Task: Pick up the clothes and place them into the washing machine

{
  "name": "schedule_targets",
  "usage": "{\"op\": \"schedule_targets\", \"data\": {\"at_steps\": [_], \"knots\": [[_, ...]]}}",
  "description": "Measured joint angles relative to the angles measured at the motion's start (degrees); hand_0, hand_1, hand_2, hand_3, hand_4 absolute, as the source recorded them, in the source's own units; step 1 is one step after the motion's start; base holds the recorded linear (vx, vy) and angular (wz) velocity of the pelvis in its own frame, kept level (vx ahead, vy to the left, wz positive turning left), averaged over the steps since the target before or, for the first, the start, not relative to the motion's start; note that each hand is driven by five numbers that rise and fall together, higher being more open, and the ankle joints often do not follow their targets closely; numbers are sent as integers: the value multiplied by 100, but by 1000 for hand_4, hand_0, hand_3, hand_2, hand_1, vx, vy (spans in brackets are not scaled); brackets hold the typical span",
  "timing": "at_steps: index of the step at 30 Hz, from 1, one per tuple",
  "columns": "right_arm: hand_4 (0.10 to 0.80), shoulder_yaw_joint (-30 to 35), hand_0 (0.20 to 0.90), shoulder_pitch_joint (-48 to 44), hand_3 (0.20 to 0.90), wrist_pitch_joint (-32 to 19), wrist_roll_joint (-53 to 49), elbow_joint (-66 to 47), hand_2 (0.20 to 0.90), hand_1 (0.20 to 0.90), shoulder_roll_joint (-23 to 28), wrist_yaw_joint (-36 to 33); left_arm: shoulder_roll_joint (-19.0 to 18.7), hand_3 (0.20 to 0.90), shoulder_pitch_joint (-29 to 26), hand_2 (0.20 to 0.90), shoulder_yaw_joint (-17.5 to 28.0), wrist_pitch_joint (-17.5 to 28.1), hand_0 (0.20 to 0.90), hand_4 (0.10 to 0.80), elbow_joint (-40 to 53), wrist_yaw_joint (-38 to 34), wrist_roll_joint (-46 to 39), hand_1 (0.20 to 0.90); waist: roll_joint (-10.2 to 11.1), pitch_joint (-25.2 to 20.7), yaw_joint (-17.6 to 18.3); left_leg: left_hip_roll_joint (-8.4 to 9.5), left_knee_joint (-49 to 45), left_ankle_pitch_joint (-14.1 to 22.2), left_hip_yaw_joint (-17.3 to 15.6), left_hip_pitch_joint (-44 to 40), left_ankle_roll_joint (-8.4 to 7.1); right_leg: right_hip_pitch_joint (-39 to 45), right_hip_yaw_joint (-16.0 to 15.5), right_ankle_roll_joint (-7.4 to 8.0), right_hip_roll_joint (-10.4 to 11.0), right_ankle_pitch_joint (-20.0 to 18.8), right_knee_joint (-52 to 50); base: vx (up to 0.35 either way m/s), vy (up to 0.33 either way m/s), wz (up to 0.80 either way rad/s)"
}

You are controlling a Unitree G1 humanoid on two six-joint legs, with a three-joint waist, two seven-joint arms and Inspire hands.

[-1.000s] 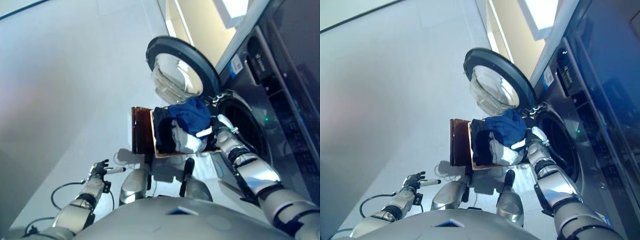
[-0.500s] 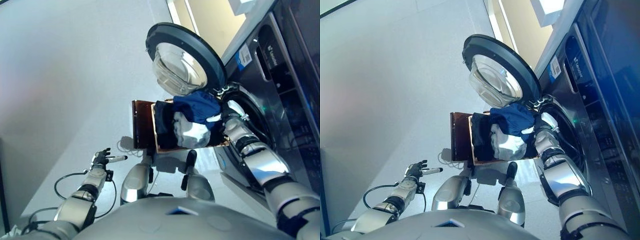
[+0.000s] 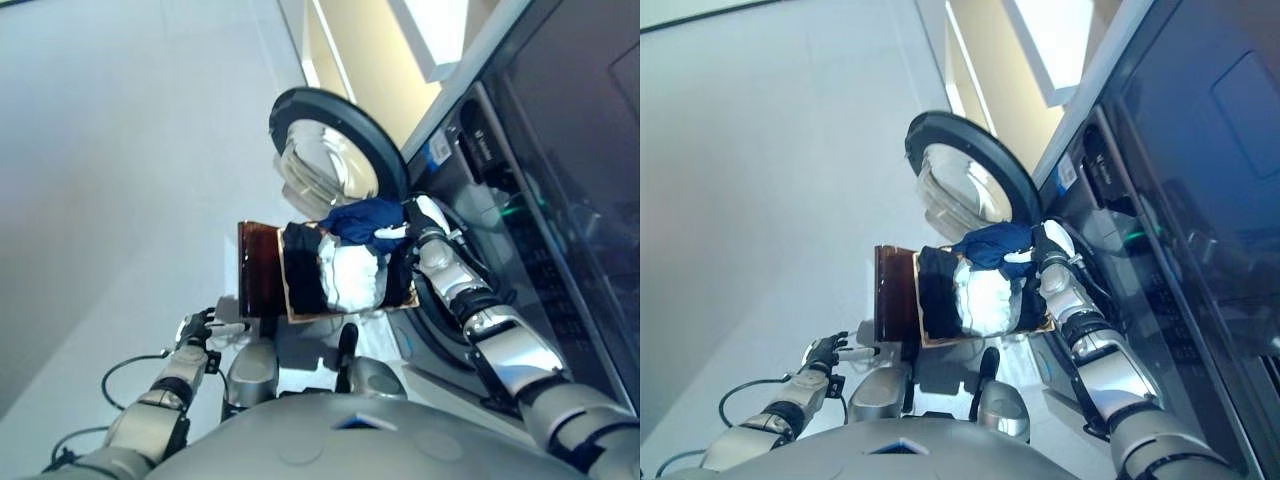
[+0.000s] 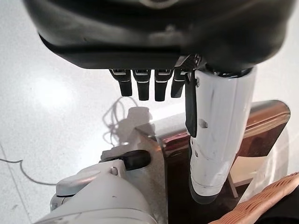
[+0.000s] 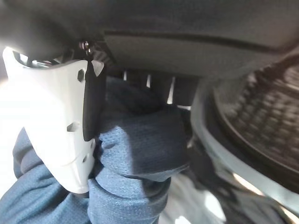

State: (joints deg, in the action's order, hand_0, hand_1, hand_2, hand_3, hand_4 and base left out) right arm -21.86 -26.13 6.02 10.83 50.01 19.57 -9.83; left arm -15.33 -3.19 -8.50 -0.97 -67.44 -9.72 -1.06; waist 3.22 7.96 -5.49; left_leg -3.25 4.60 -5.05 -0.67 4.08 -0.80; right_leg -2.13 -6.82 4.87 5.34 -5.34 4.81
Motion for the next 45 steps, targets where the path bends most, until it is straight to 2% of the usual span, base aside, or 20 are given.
{"op": "schedule_targets", "data": {"at_steps": [10, 14, 20, 26, 30, 35, 37, 41, 45], "knots": [[300, 442, 200, 655, 200, -54, -528, -1045, 200, 200, 73, 132, -69, 900, 226, 900, 173, -47, 900, 800, 9, 106, 109, 900, 117, -183, 54, -14, 26, 90, -210, -270, 0, 178, 170, 8, -4, 18, 1, 0, 2, -9], [300, 679, 200, 1001, 200, -261, -1047, -1347, 200, 200, 39, 139, -72, 900, 322, 900, 180, -53, 900, 800, 27, 108, 162, 900, 131, -238, 135, -11, 25, 78, -231, -292, 27, 191, 202, 13, -4, 10, -1, 3, 5, -1], [300, 1223, 200, 1678, 200, -504, -2507, -941, 200, 200, -422, 111, -67, 900, 500, 900, 340, -56, 900, 800, 45, 110, 162, 900, 125, -356, 175, -9, 29, 169, -280, -526, 19, 376, 274, 18, 6, 58, 8, 19, 41, -8], [300, 1447, 200, 1831, 200, -613, -4030, 4, 200, 200, -792, 87, -56, 900, 524, 900, 314, -49, 900, 800, 44, 108, 162, 900, 40, -471, 223, 21, 30, 175, -305, -563, 36, 383, 280, 29, 41, 56, 1, -2, 75, -4], [300, 1465, 200, 1859, 200, -636, -4666, 382, 200, 200, -997, 92, -60, 900, 514, 900, 271, -35, 900, 800, 50, 101, 157, 900, -99, -489, 291, 55, 30, 171, -358, -565, 50, 369, 302, 8, 82, 68, -1, -49, 111, -3], [300, 1593, 200, 1632, 200, -836, -5587, 905, 200, 200, -1143, 31, -61, 900, 427, 900, 37, 31, 900, 800, 115, 54, -2, 900, -344, -439, 274, 162, 31, 146, -366, -439, 128, 245, 303, 81, 196, 52, -3, -64, 103, 1], [300, 1829, 200, 1468, 200, -890, -5905, 1004, 200, 200, -1151, -36, -59, 900, 417, 900, -100, 76, 900, 800, 238, 36, -108, 900, -493, -375, 266, 240, 31, 134, -368, -330, 173, 145, 302, 123, 279, 5, -3, -69, 124, 3], [300, 2177, 200, 1240, 200, -1042, -6364, 1014, 200, 200, -1165, -53, -20, 900, 379, 900, -161, 151, 900, 800, 314, -14, -224, 900, -637, -280, 268, 342, 29, 108, -363, -144, 254, -35, 292, 198, 375, -35, -4, -44, 77, 5], [300, 2641, 200, 869, 200, -1536, -6869, 1014, 200, 200, -1186, -342, 42, 900, 247, 900, -167, 180, 900, 800, 318, -68, -439, 900, -770, -119, 270, 440, 28, 84, -322, 51, 314, -199, 267, 249, 469, -67, -4, 4, 57, 9]]}}
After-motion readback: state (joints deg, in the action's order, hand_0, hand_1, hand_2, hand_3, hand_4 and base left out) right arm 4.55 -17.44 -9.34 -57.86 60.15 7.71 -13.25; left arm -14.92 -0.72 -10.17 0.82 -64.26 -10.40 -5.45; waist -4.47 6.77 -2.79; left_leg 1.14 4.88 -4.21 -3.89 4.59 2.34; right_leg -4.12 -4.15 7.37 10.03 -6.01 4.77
